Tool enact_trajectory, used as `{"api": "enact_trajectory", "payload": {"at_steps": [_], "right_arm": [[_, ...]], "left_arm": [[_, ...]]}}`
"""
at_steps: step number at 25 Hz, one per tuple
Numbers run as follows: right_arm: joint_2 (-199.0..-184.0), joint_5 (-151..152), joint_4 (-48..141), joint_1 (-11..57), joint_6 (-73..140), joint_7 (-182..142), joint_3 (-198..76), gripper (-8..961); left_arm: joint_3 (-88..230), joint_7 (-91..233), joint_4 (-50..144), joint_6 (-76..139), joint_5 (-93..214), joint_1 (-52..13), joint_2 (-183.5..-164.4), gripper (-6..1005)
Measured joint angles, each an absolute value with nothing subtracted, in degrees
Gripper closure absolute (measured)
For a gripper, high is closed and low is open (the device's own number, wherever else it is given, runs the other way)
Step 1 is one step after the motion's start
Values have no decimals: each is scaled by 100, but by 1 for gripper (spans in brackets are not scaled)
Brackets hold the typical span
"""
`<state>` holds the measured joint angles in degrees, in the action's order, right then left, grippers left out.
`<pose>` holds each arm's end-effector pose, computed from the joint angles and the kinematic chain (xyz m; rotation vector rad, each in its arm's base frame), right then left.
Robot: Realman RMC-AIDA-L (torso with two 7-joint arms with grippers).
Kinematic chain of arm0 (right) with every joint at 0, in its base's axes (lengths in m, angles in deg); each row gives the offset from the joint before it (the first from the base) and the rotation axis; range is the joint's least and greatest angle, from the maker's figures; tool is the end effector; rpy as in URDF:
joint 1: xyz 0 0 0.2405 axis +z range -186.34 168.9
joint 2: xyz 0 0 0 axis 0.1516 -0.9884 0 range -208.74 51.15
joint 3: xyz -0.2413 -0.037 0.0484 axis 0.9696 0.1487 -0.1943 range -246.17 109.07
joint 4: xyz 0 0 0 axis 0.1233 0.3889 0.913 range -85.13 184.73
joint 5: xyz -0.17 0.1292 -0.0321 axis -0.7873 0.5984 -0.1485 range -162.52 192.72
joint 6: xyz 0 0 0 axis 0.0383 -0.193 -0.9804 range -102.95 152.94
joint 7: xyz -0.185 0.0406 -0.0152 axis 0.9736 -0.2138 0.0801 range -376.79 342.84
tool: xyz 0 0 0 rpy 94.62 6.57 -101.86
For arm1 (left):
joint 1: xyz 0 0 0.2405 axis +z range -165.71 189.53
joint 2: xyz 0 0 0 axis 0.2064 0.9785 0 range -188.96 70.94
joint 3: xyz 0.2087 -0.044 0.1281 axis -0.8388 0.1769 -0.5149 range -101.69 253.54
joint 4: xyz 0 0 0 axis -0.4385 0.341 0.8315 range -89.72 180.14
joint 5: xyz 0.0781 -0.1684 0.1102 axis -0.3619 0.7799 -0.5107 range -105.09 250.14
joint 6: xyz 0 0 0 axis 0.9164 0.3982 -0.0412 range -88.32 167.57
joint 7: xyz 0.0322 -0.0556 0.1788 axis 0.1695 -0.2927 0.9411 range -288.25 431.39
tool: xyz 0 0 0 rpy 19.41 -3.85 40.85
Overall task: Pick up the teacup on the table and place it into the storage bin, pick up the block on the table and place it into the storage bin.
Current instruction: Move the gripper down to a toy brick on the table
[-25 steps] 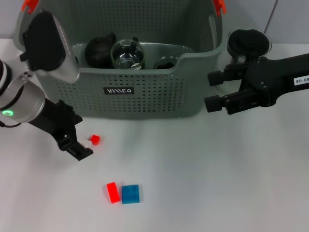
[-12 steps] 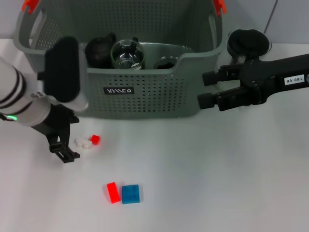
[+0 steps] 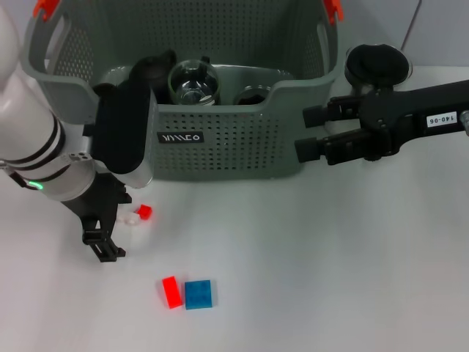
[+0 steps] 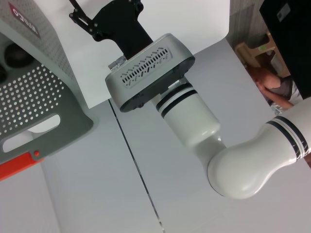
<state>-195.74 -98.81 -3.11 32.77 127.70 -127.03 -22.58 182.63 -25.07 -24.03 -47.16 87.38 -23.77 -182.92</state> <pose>0.1345 0.3660 0.0023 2.9609 -0.7093 -0.6566 -0.2452 0.3665 -0.0424 -2.8209 0.0806 0.9421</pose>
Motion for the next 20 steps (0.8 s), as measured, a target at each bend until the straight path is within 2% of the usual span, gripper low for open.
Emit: {"api": "enact_trajectory", "payload": {"at_steps": [10, 15, 20], "right_arm": [[-19578, -9880, -311, 3277, 12761, -12711, -2259, 28], [-19578, -9880, -311, 3269, 12760, -12710, -2258, 27], [-19578, -9881, -311, 3253, 12759, -12693, -2258, 27]], "left_arm": [[18309, -2500, -1988, -4587, 8727, -2617, -18236, 79], [18408, -2499, -1807, -4484, 8736, -2718, -18191, 286], [18440, -2497, -1609, -4308, 8754, -2811, -18165, 284]]}}
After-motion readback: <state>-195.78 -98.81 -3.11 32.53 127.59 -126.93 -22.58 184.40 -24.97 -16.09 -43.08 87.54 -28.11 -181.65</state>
